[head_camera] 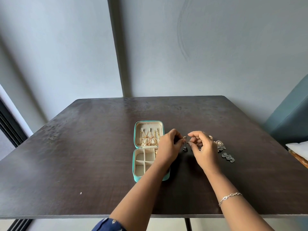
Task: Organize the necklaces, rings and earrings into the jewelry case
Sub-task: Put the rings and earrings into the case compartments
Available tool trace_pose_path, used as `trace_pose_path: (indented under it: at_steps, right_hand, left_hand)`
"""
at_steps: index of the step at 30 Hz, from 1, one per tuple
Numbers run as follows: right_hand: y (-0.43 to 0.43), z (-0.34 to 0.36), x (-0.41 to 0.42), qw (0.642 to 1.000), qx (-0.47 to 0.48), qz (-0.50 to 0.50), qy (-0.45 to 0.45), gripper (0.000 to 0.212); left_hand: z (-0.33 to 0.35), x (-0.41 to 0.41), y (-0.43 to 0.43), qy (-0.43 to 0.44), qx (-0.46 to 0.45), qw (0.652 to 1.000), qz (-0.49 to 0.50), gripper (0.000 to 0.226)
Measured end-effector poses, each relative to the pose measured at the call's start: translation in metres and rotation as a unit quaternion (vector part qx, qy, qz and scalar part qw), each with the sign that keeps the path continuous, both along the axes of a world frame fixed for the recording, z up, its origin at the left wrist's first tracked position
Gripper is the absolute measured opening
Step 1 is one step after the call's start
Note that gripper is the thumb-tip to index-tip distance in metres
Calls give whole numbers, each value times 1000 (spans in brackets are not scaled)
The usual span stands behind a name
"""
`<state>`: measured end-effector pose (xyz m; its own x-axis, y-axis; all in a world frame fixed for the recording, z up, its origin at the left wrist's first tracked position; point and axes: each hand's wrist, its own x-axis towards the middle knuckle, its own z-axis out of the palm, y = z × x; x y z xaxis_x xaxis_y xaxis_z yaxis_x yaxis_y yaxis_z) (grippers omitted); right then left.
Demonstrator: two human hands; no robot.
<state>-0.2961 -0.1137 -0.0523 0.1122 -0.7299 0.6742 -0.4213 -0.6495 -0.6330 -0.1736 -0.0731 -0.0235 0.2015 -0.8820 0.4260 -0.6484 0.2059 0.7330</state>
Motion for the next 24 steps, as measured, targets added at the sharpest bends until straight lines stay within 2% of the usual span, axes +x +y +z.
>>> trace_pose_path:
  at_steps: [10,17,24]
  right_hand:
    - [-1,0,-1,999,16,-24,-21,28]
    - [1,1,-1,1000,-20,-15,-15,20]
    - [0,1,-1,999,-35,-14,2,21]
  left_hand:
    - [0,-2,-1,19,16,1000,12,14]
    - [0,-3,-1,13,50,999,14,17]
    - [0,-2,-2,19,52,998,7,14]
